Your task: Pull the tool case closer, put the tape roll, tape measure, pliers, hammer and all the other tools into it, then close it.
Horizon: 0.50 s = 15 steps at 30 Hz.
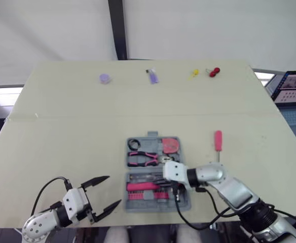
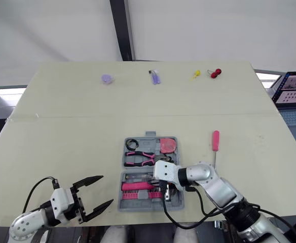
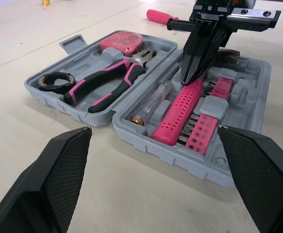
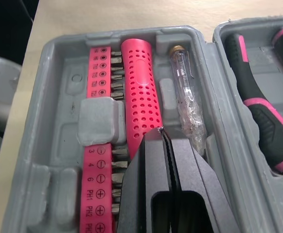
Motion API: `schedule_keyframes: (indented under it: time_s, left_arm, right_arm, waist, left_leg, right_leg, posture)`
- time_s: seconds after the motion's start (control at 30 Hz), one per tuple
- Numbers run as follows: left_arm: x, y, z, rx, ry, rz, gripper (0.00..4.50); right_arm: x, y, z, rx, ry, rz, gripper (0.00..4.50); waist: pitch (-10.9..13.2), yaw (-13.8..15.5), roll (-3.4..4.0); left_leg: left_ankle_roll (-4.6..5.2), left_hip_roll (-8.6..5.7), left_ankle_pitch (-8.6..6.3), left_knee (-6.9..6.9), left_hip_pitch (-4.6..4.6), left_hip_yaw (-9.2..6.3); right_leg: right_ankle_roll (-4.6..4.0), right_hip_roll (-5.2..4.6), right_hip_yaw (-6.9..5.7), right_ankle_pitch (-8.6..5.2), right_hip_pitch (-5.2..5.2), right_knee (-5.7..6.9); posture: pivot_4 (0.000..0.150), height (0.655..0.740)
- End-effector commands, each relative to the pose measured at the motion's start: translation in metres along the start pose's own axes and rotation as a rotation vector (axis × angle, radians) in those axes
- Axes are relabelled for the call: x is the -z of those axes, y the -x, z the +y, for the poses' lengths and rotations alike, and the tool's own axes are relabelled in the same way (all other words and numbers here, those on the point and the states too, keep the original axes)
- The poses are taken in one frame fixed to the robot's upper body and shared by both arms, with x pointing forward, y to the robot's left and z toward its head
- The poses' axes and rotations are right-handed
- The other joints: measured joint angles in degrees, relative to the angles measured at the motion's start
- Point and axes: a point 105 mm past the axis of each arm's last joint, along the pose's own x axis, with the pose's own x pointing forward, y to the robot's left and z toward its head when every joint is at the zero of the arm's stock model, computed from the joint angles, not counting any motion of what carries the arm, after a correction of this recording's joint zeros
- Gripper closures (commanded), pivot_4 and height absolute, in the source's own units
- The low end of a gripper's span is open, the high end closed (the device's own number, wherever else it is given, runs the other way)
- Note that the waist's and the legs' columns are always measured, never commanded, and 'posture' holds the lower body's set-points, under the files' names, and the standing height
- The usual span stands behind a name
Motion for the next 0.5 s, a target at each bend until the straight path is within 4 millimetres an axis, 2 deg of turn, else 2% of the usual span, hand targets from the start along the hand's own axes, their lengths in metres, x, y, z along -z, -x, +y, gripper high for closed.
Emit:
schedule_keyframes:
  time_s: [0.03, 0.33, 0.5]
  left_arm:
    - [-0.004, 0.0, 0.001, 0.005, -0.033, -0.005, 0.0]
    - [-0.003, -0.001, 0.004, 0.012, -0.044, -0.001, 0.0]
    - [-0.003, -0.001, 0.003, 0.017, -0.045, 0.001, 0.0]
  right_arm:
    - [0.046, -0.004, 0.026, -0.08, -0.051, 0.171, 4.45]
    - [0.066, -0.008, 0.036, -0.124, 0.054, 0.273, 4.45]
    - [0.068, -0.011, 0.039, -0.132, 0.07, 0.274, 4.45]
  waist:
    - [-0.1, 0.01, -0.06]
    - [-1.08, -0.03, -0.21]
    - [-1.5, -0.02, -0.19]
  left_leg:
    - [0.0, 0.0, 0.0, -0.02, 0.01, 0.0]
    - [0.0, 0.0, 0.0, -0.1, 0.11, 0.01]
    - [0.0, 0.0, 0.0, -0.19, 0.33, 0.01]
  right_leg:
    - [0.0, 0.0, 0.0, 0.0, 0.02, -0.02]
    - [0.0, 0.01, -0.01, 0.0, 0.08, -0.07]
    - [0.0, 0.01, -0.05, 0.0, 0.35, -0.21]
  posture:
    - [0.15, 0.74]
    - [0.15, 0.74]
    - [0.15, 0.74]
